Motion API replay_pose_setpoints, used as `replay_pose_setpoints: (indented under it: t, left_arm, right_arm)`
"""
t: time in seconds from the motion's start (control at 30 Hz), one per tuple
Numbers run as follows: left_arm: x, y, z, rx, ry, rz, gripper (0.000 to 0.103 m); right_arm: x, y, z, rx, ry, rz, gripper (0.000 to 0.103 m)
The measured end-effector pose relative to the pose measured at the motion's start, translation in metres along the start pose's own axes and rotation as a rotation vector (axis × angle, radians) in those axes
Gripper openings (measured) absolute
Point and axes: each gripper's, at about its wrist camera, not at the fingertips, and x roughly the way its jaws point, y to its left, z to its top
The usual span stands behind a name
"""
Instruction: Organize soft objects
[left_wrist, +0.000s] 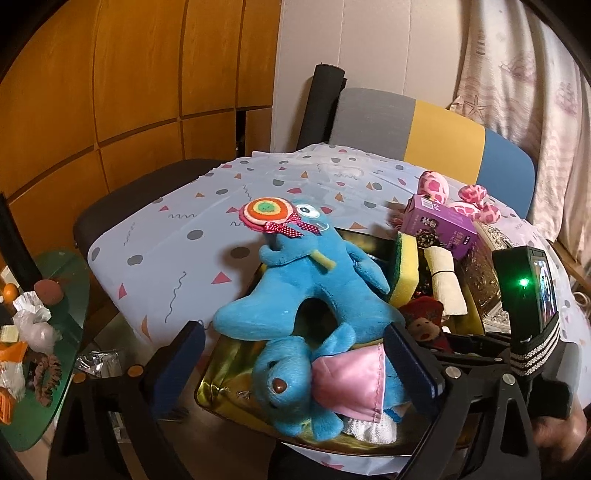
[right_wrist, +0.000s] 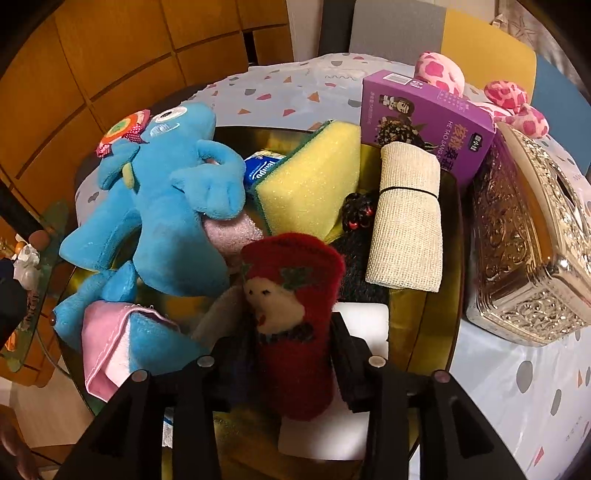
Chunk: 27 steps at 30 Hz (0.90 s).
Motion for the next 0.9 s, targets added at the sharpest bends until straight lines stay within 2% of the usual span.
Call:
replay_pose_setpoints:
  t: [0.13, 0.2, 0.27, 0.33, 0.7, 0.9]
  left_arm:
    - [-0.003, -0.001, 0.001, 0.003, -0.008, -0.003, 0.100]
    - [-0.005, -0.003, 0.001, 0.005, -0.011, -0.005, 0.101]
    - [-0.007, -0.006, 0.000, 0.010, -0.014, -0.008, 0.101]
    - [-0.008, -0.009, 0.000, 0.017, -0.017, -0.012, 0.101]
    - [-0.016, -0.021, 0.000, 0.044, -0.032, -0.025, 0.102]
    - [-0.021, -0.037, -0.002, 0.057, -0.034, -0.047, 0.103]
  right_arm:
    - [-0.006, 0.002, -0.007, 0.001, -0.016, 0.007, 0.043]
    - [-0.007, 0.001, -0.007, 0.007, -0.021, 0.015, 0.049]
    - [-0.013, 0.000, -0.013, 0.015, -0.033, 0.019, 0.062]
    - [-0.018, -0.002, -0.016, 0.026, -0.052, 0.018, 0.068]
    - [-0.059, -0.013, -0.034, 0.072, -0.168, -0.010, 0.069]
    - [-0.096, -0.030, -0.053, 0.161, -0.295, -0.110, 0.069]
